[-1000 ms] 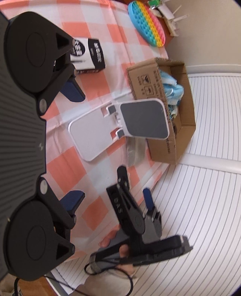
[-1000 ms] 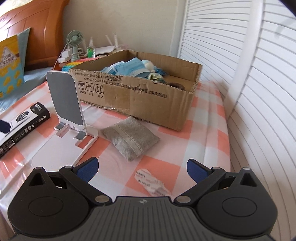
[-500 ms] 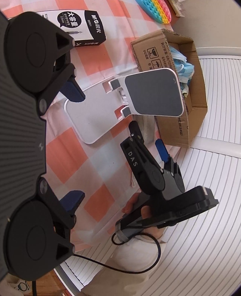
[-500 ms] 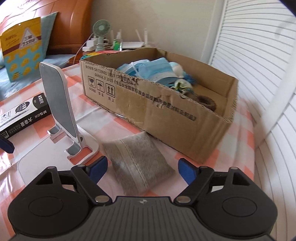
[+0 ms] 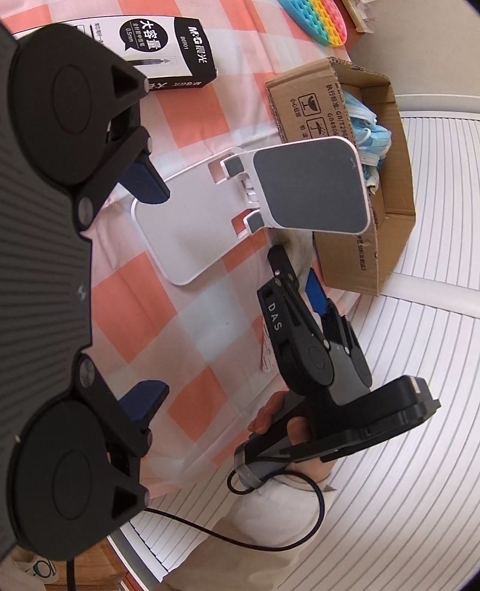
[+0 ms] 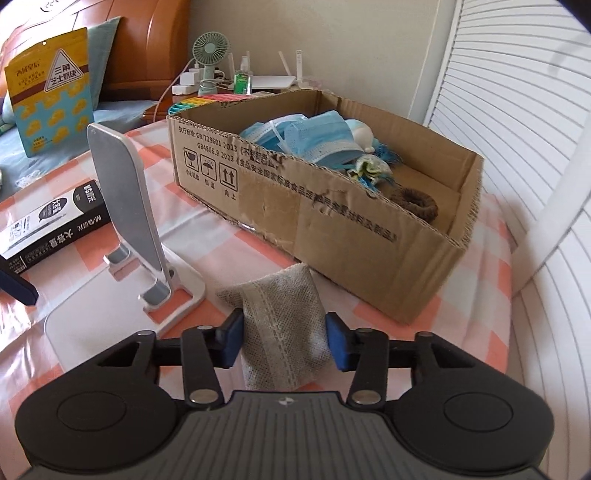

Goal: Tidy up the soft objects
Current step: 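Close the right tool on the grey mesh pouch and lift it, then lower the left tool to the white adhesive strips while the right tool holds the pouch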

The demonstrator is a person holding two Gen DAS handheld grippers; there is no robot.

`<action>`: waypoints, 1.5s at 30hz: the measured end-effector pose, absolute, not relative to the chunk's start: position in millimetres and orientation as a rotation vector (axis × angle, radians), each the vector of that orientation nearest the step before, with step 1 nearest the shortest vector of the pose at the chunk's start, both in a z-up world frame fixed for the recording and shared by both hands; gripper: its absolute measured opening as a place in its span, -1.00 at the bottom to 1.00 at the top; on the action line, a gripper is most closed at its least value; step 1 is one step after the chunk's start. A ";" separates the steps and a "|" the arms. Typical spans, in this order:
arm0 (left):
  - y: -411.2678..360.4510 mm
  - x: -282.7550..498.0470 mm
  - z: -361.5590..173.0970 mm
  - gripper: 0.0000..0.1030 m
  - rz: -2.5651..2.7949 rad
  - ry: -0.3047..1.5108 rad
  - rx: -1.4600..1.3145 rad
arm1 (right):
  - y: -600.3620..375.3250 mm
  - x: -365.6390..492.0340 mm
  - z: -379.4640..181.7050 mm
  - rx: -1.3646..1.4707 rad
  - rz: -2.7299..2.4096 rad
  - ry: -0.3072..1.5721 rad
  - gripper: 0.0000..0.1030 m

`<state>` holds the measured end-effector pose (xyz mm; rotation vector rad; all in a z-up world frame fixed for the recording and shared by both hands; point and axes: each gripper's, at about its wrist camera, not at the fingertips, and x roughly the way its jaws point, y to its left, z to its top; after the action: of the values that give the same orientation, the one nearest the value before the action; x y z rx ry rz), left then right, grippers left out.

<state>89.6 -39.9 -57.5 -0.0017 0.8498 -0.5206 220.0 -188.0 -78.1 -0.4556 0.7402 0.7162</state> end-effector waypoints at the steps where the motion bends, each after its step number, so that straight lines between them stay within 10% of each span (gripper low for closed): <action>1: -40.1 87.9 -56.4 0.96 -0.522 0.846 0.000 | -190.7 218.7 -77.1 -0.452 0.706 0.745 -0.05; 28: -39.4 62.2 -50.0 0.96 -0.550 0.805 0.068 | -203.4 193.9 -77.8 -0.417 0.618 0.811 0.32; 36: -48.3 67.9 -50.5 0.96 -0.552 0.781 0.140 | -201.7 190.5 -65.1 -0.376 0.613 0.815 -0.26; 45: -79.7 78.7 -46.3 0.95 -0.624 0.714 0.239 | -206.9 185.4 -34.8 -0.341 0.623 0.782 -0.30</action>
<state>78.7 -79.7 -46.3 0.2390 0.7145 -0.6242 185.4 -206.9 -34.8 -0.3410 0.7820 0.6234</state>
